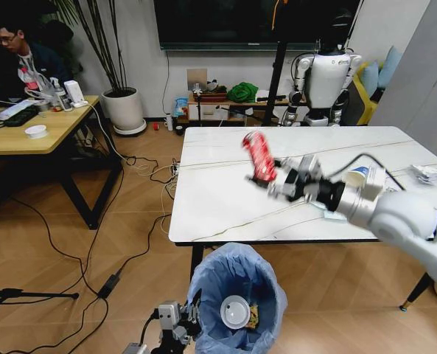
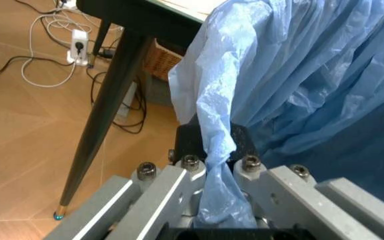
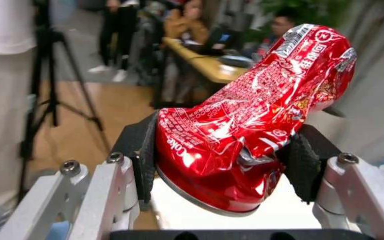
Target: Pick up the trash bin and place the trash from the table into it.
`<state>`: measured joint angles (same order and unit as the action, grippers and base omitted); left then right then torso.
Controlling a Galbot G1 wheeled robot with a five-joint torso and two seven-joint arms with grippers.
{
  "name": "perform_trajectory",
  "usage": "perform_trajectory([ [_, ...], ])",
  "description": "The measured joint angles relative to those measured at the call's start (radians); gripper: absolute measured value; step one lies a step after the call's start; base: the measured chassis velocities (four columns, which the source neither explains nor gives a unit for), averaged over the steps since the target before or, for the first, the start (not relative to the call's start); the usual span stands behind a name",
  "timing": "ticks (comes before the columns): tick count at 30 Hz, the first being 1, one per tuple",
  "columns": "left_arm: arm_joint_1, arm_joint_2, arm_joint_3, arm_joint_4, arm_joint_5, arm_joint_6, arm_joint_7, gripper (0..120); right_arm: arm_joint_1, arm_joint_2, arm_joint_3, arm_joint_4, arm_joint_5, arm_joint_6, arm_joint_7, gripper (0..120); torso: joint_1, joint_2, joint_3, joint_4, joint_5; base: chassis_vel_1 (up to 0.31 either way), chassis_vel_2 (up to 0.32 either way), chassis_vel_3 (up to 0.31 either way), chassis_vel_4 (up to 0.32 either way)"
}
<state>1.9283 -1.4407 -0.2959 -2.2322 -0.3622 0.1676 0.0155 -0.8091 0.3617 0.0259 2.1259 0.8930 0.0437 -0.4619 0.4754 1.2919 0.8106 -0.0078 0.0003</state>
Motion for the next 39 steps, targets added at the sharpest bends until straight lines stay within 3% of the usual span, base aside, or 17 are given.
perform_trajectory([
  [15,0.011,-0.021,-0.010,-0.019,0.014,0.000,0.001,0,-0.202,-0.063,-0.006,0.079,-0.335,0.129,-0.187,52,0.000,0.000,0.000,0.0000,-0.0004,0.000,0.000,0.000,0.000],
  [25,0.022,-0.024,-0.024,-0.034,0.015,0.000,0.001,0,-0.246,-0.047,0.000,0.066,-0.381,0.155,-0.217,53,0.000,0.000,0.000,0.0001,-0.0003,0.000,0.000,0.000,0.000],
  [30,0.021,-0.025,-0.024,-0.034,0.016,0.001,0.001,0,-0.245,-0.043,0.000,0.061,-0.380,0.157,-0.224,68,0.000,0.000,0.000,0.0001,-0.0003,0.000,0.000,0.000,0.000],
  [37,0.018,-0.026,-0.025,-0.034,0.017,0.003,0.002,0,-0.234,-0.044,0.000,0.050,-0.374,0.166,-0.229,97,0.000,0.000,0.000,0.0001,-0.0003,0.000,0.000,0.000,0.000],
  [39,0.019,-0.027,-0.025,-0.034,0.018,0.003,0.002,0,-0.232,-0.044,0.001,0.050,-0.371,0.168,-0.231,98,0.000,0.000,0.000,0.0000,-0.0003,0.000,0.000,0.000,0.000],
])
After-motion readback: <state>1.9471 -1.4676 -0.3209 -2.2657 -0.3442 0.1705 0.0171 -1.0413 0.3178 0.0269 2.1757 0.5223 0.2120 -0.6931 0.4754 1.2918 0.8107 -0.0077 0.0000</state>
